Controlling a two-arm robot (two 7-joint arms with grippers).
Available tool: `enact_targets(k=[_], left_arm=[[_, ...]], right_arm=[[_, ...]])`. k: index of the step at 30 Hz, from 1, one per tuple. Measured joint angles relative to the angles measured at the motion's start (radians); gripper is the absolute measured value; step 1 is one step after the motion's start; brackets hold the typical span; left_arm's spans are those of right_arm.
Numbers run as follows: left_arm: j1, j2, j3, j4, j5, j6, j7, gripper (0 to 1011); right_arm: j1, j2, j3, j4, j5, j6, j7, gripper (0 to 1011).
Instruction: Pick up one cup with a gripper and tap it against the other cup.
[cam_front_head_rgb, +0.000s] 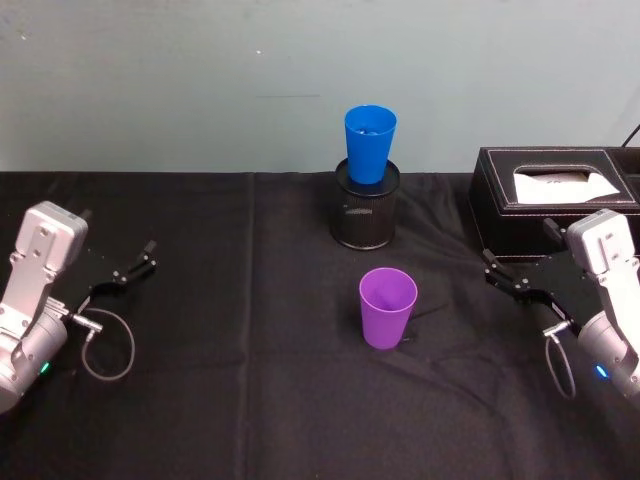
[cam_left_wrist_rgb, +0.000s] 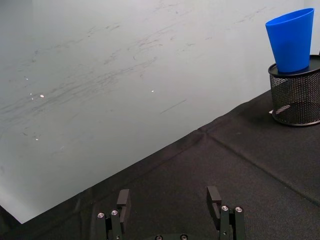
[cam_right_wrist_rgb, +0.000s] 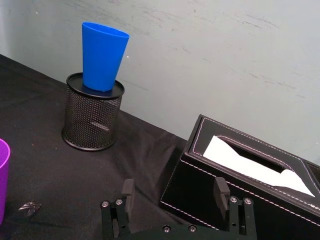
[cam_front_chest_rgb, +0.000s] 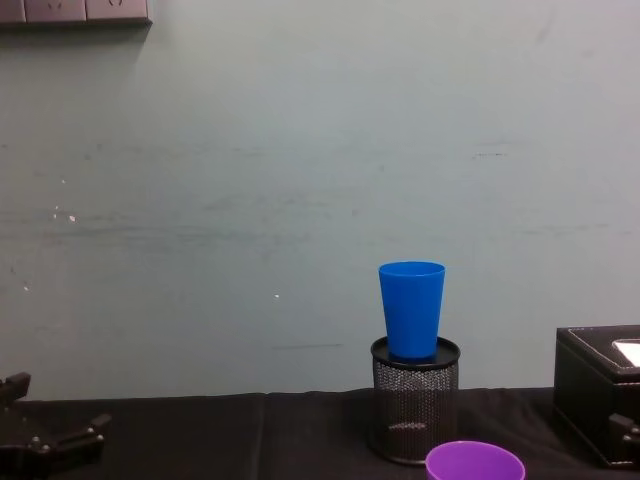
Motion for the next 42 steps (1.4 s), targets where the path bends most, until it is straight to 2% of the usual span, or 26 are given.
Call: enact_targets(k=[36, 42], left_arm=[[0.0, 0.0, 0.0, 0.0, 0.0, 0.0, 0.0, 1000], [0.0, 0.0, 0.0, 0.0, 0.0, 0.0, 0.0, 1000]], right_arm=[[0.0, 0.0, 0.0, 0.0, 0.0, 0.0, 0.0, 1004], [-0.033, 0.014, 0.026, -0.051, 0.018, -0.034, 0.039, 1004]])
